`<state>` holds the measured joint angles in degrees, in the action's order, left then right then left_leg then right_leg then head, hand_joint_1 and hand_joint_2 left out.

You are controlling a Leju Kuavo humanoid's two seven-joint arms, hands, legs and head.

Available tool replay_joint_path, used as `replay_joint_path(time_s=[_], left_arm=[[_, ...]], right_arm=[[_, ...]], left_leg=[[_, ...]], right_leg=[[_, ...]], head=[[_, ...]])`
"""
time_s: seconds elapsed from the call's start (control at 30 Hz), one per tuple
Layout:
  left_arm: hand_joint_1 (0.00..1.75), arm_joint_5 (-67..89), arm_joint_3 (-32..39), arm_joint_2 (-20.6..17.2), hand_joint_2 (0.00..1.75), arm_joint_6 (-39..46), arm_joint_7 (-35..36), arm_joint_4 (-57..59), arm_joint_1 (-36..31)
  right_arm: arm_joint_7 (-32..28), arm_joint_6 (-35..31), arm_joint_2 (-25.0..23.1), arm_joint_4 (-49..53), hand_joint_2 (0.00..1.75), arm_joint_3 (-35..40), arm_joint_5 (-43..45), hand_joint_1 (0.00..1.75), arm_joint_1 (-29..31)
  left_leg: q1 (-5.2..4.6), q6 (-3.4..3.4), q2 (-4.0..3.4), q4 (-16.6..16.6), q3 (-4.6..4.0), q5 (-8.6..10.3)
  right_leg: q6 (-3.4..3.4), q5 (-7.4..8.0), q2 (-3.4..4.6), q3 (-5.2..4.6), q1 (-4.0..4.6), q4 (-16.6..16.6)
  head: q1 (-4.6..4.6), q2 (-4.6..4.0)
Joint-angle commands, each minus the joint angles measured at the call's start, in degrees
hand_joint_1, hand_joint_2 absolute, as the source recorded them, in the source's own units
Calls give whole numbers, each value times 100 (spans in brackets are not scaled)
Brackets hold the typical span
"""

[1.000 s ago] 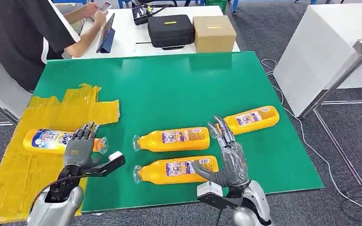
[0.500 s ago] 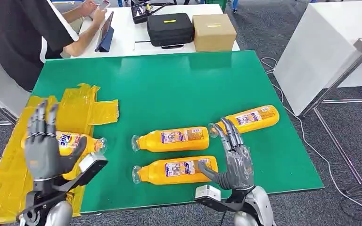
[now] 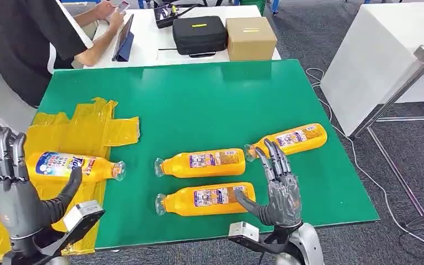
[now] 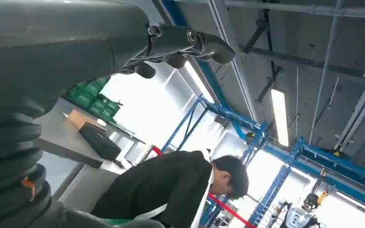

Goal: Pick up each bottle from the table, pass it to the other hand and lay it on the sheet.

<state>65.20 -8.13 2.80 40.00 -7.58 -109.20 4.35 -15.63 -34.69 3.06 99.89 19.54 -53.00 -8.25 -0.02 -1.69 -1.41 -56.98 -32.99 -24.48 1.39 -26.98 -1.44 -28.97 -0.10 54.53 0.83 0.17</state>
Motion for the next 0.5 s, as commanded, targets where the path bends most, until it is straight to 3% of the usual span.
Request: replay_joint_path(time_s=[0.03,0.2,0.27,0.33,0.4,0.5], left_arm=[[0,-10,126,54,175,0,2,46,-40],[0,-10,126,54,175,0,2,46,-40],[0,-770,404,365,175,0,-734,-138,130],[0,-1527,444,396,175,0,-1207,-221,442],[0,-1821,370,316,175,0,-1278,-149,669],[0,-2444,405,300,175,-62,-1462,99,872]], right_arm=[[15,-20,-33,-47,175,-98,8,0,47],[15,-20,-33,-47,175,-98,8,0,47],[329,-440,-45,-18,175,-184,-839,0,-4],[972,-531,-4,147,175,-390,-1932,0,-112],[1663,63,245,182,175,-650,-2642,0,-81],[1913,1021,610,-129,175,-1189,-2769,0,149]], left_leg=[[-1,11,11,5,13,-6],[0,7,8,4,5,-3],[1,9,9,3,5,-3],[0,8,2,2,8,-8],[-2,6,1,5,10,-8],[-4,8,7,10,24,-13]], right_leg=[[-2,-7,10,12,-3,-4],[-2,-3,7,4,-1,-3],[-2,-3,9,4,-1,-3],[0,-4,18,5,-2,-3],[0,-5,17,7,-4,-4],[2,-9,20,23,-7,-13]], head=[[0,0],[-2,2],[0,2],[-2,0],[-2,0],[-2,0]])
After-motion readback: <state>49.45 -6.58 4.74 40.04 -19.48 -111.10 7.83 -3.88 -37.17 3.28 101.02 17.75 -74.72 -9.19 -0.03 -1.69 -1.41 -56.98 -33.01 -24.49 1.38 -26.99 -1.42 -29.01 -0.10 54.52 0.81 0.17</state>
